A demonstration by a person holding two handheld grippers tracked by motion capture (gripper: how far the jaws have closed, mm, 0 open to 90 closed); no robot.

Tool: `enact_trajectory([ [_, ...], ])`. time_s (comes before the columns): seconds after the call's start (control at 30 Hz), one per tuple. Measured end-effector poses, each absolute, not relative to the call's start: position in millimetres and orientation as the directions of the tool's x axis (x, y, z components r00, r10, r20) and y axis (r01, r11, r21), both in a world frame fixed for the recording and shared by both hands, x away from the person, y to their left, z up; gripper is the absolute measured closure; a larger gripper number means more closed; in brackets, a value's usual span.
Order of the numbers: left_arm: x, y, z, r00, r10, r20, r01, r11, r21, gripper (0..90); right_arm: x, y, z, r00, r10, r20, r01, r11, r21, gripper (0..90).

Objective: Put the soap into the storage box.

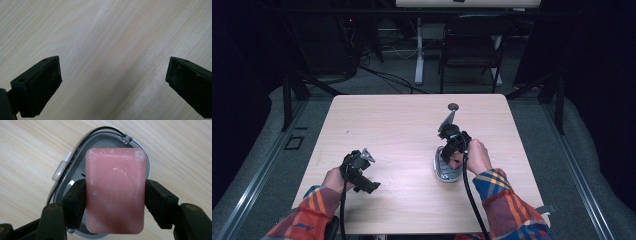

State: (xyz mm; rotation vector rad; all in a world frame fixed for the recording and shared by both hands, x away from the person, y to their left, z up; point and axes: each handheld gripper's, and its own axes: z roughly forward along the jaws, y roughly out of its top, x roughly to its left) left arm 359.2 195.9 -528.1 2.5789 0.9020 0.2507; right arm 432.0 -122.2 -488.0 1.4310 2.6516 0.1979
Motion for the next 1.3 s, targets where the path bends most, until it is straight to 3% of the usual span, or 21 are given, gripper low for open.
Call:
enact_trajectory([
  [0.5, 359, 196, -528, 0.778, 0.628, 0.032, 0.559, -0.714, 0.421, 0.2, 429, -124, -485, -0.532, 0.846, 0.017, 0.835, 0.522, 0.173, 39.5],
  [0.8, 359, 195, -529, 0.779, 0.626, 0.034, 0.558, -0.718, 0.417, 0.2, 424, -128, -477, -0.550, 0.832, 0.070, 0.821, 0.522, 0.232, 44.8],
  [0.83, 359, 195, -529, 0.780, 0.625, 0.034, 0.557, -0.718, 0.417, 0.2, 423, -130, -474, -0.584, 0.810, 0.056, 0.796, 0.559, 0.232, 43.7],
  [1.07, 359, 195, -529, 0.779, 0.626, 0.034, 0.558, -0.717, 0.417, 0.3, 420, -133, -473, -0.587, 0.808, 0.050, 0.788, 0.556, 0.266, 43.0],
  [1.3, 359, 195, -529, 0.780, 0.624, 0.040, 0.555, -0.720, 0.416, 0.7, 416, -143, -467, -0.646, 0.763, 0.035, 0.739, 0.613, 0.278, 30.5],
])
